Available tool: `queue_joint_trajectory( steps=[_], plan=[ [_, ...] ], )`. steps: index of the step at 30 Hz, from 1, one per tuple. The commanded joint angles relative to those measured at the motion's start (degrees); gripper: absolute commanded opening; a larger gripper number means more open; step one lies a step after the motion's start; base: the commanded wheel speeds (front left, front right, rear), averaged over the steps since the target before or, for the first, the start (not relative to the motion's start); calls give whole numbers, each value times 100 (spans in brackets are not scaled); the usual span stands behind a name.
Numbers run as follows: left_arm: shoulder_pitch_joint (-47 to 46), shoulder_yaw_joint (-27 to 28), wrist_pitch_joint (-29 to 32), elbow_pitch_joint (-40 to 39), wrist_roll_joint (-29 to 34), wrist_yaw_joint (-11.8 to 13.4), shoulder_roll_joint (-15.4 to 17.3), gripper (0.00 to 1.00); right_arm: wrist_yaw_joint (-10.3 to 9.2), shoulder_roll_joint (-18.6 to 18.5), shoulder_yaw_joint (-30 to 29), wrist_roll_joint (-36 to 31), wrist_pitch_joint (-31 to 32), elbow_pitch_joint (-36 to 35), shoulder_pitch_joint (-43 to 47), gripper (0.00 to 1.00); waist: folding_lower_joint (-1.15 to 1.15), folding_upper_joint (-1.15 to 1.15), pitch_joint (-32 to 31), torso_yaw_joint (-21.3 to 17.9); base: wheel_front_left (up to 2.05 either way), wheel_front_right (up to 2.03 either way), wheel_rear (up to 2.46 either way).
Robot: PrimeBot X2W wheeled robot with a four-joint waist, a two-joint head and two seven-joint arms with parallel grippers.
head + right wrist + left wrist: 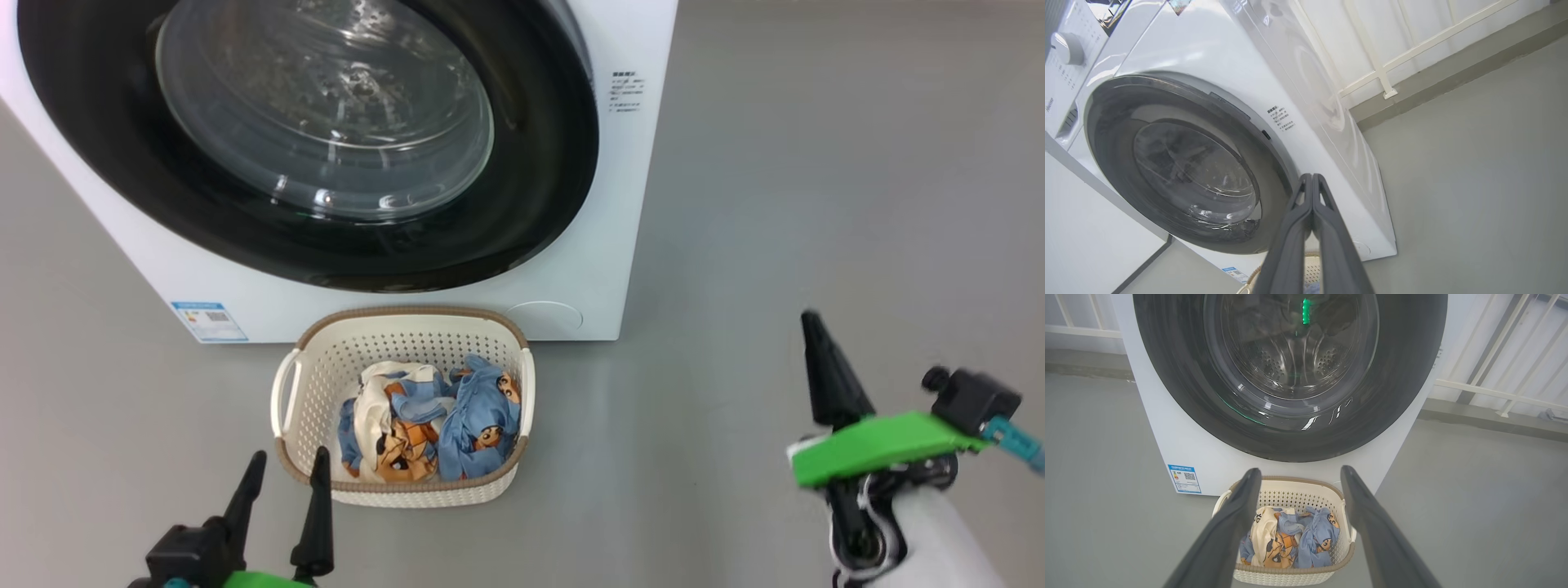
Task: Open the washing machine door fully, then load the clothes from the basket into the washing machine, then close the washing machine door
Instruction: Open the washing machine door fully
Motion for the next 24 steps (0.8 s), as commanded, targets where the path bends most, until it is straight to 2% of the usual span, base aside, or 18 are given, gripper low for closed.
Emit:
queue_joint_trajectory(
  steps=[1,6,12,18,24],
  plan=[
    [-258,144,-60,-131,-53,-14,66,100,56,-28,166,122,-69,-103,-228,0,0,0,46,60,0,0,0],
    [-377,-14,-60,-133,-120,-14,66,100,56,-200,434,1069,-69,54,-715,0,0,0,212,232,0,0,0],
    [-550,-121,-60,-130,-213,-14,66,100,56,-533,716,2584,53,97,-1304,0,0,0,479,463,0,0,0],
    [-728,-238,-60,-133,-315,-14,66,100,56,-959,826,3899,477,-55,-1783,0,0,0,731,682,0,0,0],
    [-872,-350,-60,-156,-409,-14,66,100,56,-1316,867,4652,1132,-8,-2262,0,0,0,979,865,0,0,0]
  ],
)
